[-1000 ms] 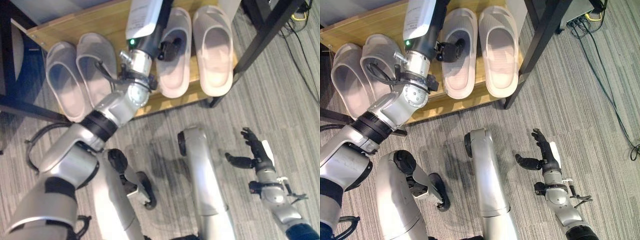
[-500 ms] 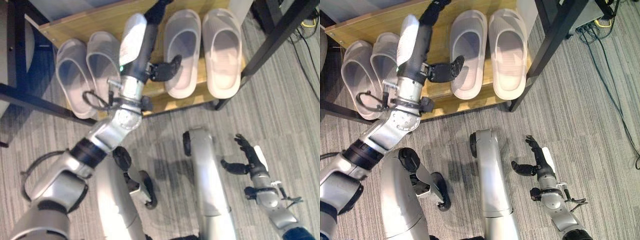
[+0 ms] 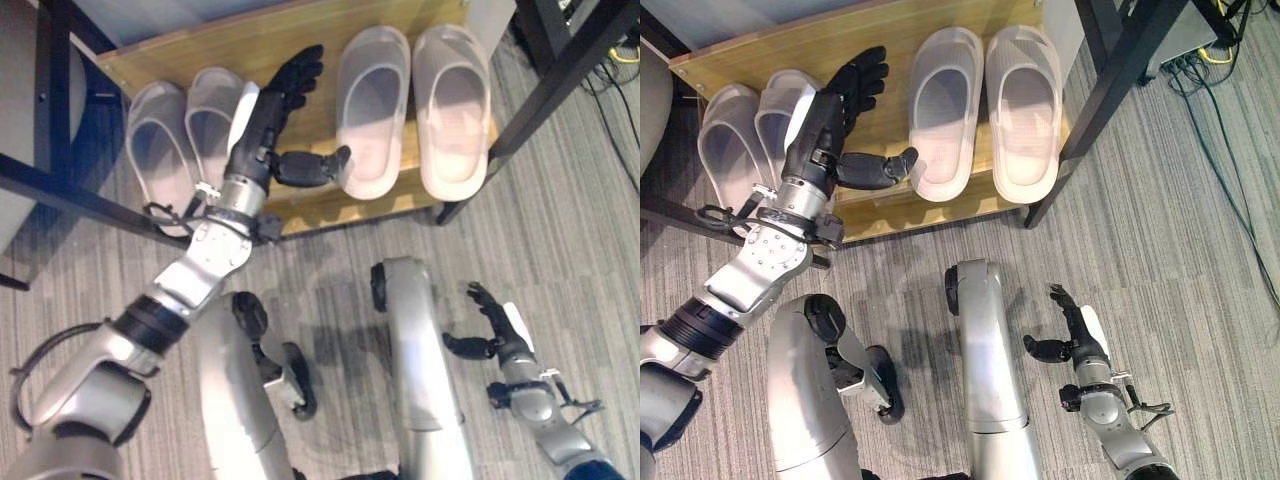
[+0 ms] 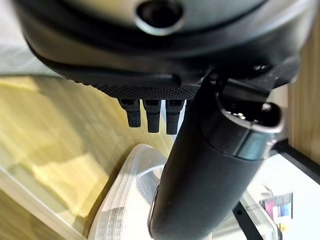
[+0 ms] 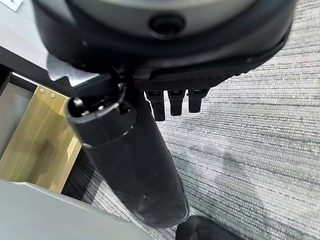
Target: Arrange the slippers neatly on the shoe rack.
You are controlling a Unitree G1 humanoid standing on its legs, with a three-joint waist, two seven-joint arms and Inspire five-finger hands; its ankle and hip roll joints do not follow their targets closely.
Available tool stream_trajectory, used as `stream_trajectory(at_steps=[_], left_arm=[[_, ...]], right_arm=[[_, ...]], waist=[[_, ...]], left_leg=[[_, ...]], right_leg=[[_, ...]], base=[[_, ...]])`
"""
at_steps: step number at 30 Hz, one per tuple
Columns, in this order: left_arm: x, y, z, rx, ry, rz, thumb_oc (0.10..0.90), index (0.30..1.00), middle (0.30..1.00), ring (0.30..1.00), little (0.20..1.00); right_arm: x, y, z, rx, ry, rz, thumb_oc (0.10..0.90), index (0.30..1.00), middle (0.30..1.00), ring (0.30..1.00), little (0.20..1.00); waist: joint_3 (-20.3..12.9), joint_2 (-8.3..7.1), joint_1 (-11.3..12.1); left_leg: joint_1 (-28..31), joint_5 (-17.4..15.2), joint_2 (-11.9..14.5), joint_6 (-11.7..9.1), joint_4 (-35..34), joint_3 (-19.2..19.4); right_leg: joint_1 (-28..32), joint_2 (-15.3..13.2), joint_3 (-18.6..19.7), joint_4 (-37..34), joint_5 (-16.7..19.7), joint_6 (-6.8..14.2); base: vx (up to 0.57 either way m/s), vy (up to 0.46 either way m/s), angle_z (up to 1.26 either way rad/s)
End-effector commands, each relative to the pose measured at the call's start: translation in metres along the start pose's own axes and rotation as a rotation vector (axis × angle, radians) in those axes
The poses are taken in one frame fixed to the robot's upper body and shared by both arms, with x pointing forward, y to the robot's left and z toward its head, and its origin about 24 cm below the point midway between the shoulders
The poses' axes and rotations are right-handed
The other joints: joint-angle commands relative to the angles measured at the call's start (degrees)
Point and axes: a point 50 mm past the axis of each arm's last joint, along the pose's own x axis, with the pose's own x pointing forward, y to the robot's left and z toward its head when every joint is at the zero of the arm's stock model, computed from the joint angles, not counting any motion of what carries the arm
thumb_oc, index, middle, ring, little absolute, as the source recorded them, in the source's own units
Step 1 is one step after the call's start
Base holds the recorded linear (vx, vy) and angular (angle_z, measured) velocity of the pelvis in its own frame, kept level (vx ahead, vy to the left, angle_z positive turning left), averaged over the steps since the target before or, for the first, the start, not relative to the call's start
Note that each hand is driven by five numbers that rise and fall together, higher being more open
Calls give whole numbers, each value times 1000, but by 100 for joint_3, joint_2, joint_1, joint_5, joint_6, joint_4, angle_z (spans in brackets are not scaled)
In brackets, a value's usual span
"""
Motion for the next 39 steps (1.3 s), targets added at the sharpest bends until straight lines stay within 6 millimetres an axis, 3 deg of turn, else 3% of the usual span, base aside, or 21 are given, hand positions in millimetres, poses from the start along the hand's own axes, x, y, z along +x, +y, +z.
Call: stream_trajectory(at_steps=[1, 6, 17, 27, 39], left_arm=[[15, 4, 60, -18, -292, -30, 800, 900, 900, 900, 900], [5, -1, 54, -17, -270, -89, 800, 900, 900, 900, 900], [-5, -2, 62, 78, -291, -218, 800, 900, 900, 900, 900], [-10, -33, 66, 35, -308, -371, 800, 900, 900, 900, 900], [-1, -71, 75, -95, -349, -392, 800, 900, 900, 900, 900]], right_arm=[[3, -10, 32, -28, -173, -17, 800, 900, 900, 900, 900], [2, -4, 31, -38, -168, 2, 800, 900, 900, 900, 900], [0, -2, 30, -48, -168, 22, 800, 900, 900, 900, 900], [2, 3, 35, -73, -188, 49, 800, 900, 900, 900, 900], [3, 7, 38, -76, -201, 58, 800, 900, 900, 900, 900]], waist=[[-180, 64, 108], [-180, 109, 140], [-180, 172, 181], [-180, 118, 166], [-180, 25, 121]], left_leg=[[-218, 63, 14, -386, -374, -642], [-218, 82, 26, -395, -410, -637], [-218, 93, 21, -408, -433, -640], [-218, 140, 17, -431, -494, -641], [-218, 164, -28, -442, -513, -674]], right_leg=[[205, -604, 253, -351, -178, -12], [205, -607, 258, -374, -150, -15], [205, -618, 271, -384, -137, -45], [205, -654, 252, -397, -124, -85], [205, -696, 185, -459, -115, -112]], base=[[0, 0, 0], [0, 0, 0], [0, 0, 0], [0, 0, 0], [0, 0, 0]])
